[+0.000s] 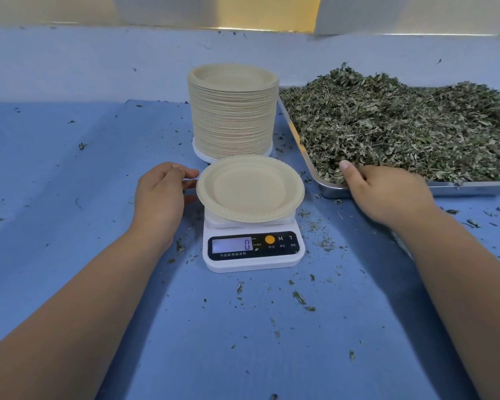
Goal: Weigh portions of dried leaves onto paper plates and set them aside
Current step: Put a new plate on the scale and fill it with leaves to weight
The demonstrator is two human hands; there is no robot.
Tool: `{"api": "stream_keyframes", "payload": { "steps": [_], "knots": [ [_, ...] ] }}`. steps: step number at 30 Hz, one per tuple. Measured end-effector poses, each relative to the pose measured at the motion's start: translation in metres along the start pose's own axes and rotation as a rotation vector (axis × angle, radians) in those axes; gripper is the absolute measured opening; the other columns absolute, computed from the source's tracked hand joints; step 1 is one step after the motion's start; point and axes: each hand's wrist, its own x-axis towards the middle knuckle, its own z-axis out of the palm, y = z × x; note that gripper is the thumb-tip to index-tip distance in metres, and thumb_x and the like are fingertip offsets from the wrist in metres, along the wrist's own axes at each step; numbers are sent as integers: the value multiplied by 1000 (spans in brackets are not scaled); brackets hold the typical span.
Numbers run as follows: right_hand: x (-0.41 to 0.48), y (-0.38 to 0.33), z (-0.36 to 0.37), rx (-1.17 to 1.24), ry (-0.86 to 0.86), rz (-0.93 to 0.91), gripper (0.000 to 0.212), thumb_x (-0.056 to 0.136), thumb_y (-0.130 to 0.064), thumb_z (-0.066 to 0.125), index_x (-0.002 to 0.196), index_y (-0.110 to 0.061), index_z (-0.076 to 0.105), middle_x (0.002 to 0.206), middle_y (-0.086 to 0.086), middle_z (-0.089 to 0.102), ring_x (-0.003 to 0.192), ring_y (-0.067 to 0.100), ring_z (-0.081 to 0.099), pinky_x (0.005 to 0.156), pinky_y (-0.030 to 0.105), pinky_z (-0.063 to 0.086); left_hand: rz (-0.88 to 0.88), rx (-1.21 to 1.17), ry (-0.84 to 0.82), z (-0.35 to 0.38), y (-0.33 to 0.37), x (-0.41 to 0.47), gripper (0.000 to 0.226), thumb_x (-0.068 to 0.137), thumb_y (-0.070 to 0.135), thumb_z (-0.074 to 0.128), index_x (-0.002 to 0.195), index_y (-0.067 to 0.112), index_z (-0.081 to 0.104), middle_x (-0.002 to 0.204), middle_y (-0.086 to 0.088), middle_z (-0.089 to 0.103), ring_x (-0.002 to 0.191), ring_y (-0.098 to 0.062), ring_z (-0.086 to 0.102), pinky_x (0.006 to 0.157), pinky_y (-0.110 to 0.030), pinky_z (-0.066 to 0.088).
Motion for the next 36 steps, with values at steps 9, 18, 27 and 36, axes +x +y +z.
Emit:
{"api": "stream_keyframes", "payload": {
  "steps": [9,18,27,36],
  "knots": [
    [-5,-20,-4,298,143,-166,49,103,-57,32,87,-19,59,82,1,58,78,25,55,63,36,40,5,-8,-6,0,-2,2,27,94,6,45,81,7,69,96,-10,77,81,-16,73,63,-22,57],
    [-2,-33,5,-32,-4,-214,73,92,-77,4,98,-28,57,87,1,63,91,30,62,80,44,46,20,34,-15,0,-2,0,28,92,8,45,78,10,69,96,-9,77,87,-21,73,64,-24,56],
    [2,-35,-3,106,59,-200,67,94,-75,14,97,-23,57,85,1,60,86,29,61,69,41,49,23,74,-11,-1,-5,2,29,89,11,45,75,14,71,94,-5,78,95,-25,73,67,-28,56],
    [25,-57,-8,108,-210,-79,68,91,-81,17,92,-20,49,88,3,56,87,29,56,73,41,47,9,48,-33,-3,-6,3,26,87,14,45,80,11,70,95,-8,77,92,-24,74,75,-37,62]
  ]
}}
